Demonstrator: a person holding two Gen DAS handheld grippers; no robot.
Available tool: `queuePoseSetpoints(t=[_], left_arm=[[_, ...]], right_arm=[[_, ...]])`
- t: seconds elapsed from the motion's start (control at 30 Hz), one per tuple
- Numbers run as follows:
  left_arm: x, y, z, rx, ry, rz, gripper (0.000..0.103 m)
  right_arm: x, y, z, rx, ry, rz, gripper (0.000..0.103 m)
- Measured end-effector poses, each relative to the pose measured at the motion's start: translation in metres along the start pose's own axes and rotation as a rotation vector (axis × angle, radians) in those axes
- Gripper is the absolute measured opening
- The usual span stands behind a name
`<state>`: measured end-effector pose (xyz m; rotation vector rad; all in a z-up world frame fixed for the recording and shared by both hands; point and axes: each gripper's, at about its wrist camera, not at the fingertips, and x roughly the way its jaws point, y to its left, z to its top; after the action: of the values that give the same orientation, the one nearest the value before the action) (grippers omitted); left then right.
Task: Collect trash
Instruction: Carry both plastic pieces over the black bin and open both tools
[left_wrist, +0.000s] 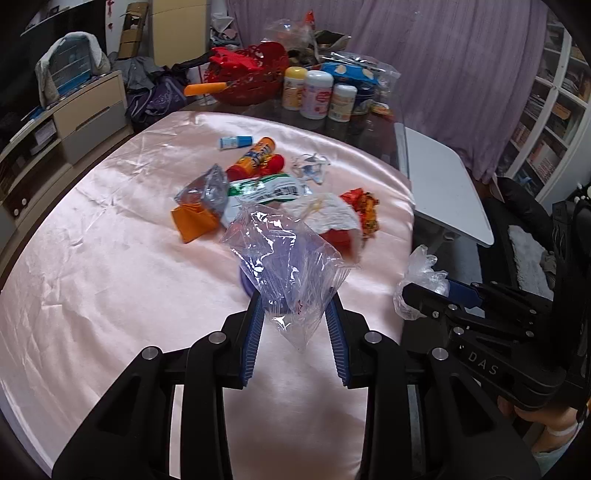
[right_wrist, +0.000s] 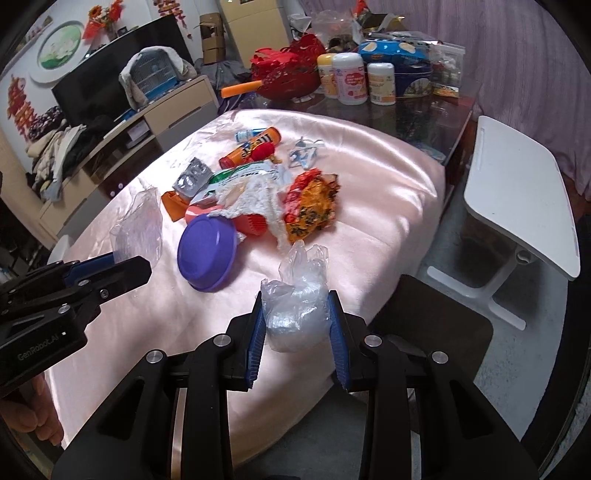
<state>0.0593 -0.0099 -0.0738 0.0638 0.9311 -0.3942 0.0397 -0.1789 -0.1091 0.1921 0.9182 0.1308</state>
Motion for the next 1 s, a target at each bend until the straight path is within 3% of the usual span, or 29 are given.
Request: queuePoseSetpoints(t=[0.33,0.7,1.0], left_arm=[[0.032,-0.081,0.001,0.105,0.057,-0.141,0.032],[0.104,-0.148,-0.011,0.172,0.22,-0.274,0.032],[0.152,-0.162,-0.015,0.184,0.341,-0.226,0.033]], right_arm=[[-0.033,-0.087,-0.009,0.121,-0.021,-0.18,0.033],[-0.005,-0.16,-0.038,0.25,0.114,-0.203,0.033],[0.024,-0.181,-0.041,0.291,0.181,-0.178,0.035]])
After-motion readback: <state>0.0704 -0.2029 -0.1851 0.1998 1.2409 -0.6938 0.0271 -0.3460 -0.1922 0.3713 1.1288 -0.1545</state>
